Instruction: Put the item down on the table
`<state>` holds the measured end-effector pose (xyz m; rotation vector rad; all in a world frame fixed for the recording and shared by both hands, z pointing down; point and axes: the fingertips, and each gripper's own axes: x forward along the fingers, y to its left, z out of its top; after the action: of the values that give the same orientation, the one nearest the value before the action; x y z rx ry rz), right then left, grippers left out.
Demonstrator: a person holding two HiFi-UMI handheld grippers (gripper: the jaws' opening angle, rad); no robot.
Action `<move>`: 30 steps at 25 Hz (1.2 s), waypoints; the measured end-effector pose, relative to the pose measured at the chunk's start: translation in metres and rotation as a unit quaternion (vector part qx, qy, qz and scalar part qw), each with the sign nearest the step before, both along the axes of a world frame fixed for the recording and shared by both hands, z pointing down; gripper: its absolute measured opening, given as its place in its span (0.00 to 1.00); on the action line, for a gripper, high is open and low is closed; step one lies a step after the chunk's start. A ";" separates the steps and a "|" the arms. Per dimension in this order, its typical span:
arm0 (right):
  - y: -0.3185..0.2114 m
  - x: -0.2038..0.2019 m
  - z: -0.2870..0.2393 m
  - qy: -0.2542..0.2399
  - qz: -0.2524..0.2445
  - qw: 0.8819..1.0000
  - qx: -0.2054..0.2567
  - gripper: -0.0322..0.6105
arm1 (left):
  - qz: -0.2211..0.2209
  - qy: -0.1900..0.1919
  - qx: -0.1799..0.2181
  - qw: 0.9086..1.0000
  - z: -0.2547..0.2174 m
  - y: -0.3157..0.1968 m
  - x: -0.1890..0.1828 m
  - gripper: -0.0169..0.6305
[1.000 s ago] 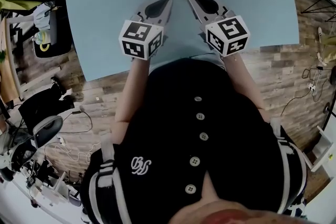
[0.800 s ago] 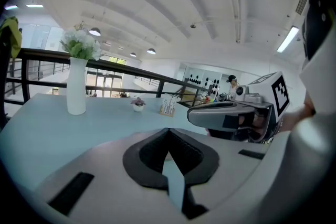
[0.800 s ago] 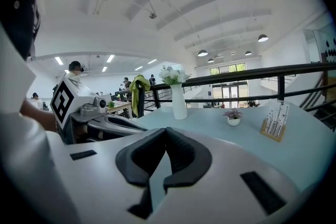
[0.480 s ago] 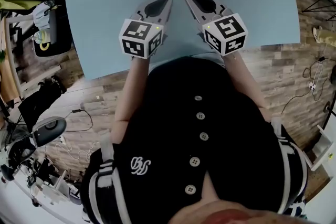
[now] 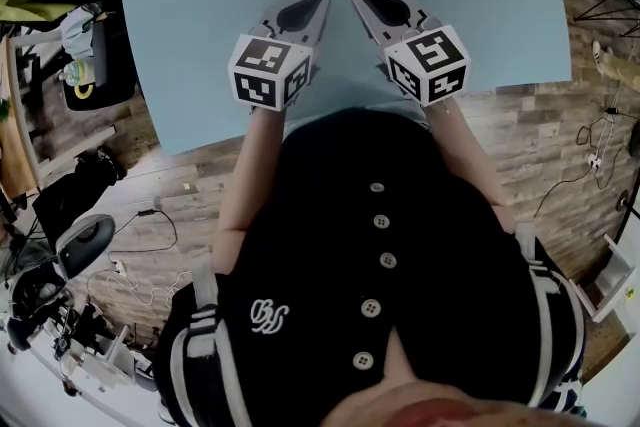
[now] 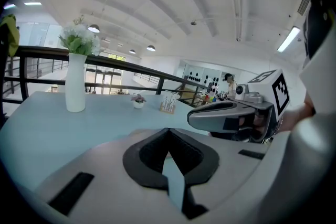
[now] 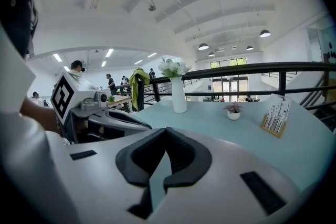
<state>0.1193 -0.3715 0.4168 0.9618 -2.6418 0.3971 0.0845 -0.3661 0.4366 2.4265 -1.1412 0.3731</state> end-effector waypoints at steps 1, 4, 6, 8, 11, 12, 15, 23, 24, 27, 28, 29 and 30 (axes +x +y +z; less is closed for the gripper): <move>0.000 -0.001 0.000 -0.001 -0.002 1.000 -0.001 0.07 | 0.000 -0.001 -0.001 1.000 0.000 0.000 0.000 0.04; -0.001 -0.003 -0.001 -0.002 -0.002 1.000 0.000 0.07 | 0.002 -0.001 -0.004 1.000 0.000 -0.001 -0.001 0.04; -0.001 -0.004 -0.001 -0.002 0.000 1.000 0.001 0.07 | 0.002 -0.001 -0.004 1.000 0.001 0.000 -0.002 0.04; -0.001 -0.004 0.000 -0.001 0.001 1.000 0.003 0.07 | 0.001 -0.001 -0.004 1.000 0.002 0.001 -0.003 0.04; -0.001 -0.004 0.001 0.001 0.001 1.000 0.005 0.07 | 0.001 0.000 -0.004 1.000 0.003 0.001 -0.004 0.04; -0.001 -0.004 0.001 0.001 0.001 1.000 0.004 0.07 | 0.002 0.001 -0.004 1.000 0.003 0.001 -0.003 0.04; 0.000 -0.004 0.001 0.001 0.002 1.000 0.003 0.07 | 0.003 0.001 -0.003 1.000 0.002 0.002 -0.002 0.04; 0.002 -0.002 0.000 0.002 0.004 1.000 0.004 0.07 | 0.011 0.005 -0.016 1.000 0.007 0.008 0.005 0.04; 0.003 -0.002 0.001 0.005 0.004 1.000 0.005 0.07 | 0.012 0.005 -0.018 1.000 0.008 0.009 0.006 0.04; 0.004 0.000 0.001 0.009 0.003 1.000 0.006 0.07 | 0.017 0.004 -0.022 1.000 0.009 0.011 0.011 0.04; 0.004 0.001 0.002 0.009 0.004 1.000 0.005 0.07 | 0.017 0.004 -0.022 1.000 0.009 0.012 0.012 0.04; 0.004 0.001 0.003 0.009 0.004 1.000 0.004 0.07 | 0.017 0.003 -0.022 1.000 0.010 0.012 0.012 0.04; 0.004 0.001 0.004 0.010 0.004 1.000 0.003 0.07 | 0.017 0.003 -0.022 1.000 0.010 0.012 0.012 0.04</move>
<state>0.1203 -0.3677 0.4211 0.9733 -2.6243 0.3802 0.0965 -0.3544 0.4468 2.4107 -1.0786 0.3965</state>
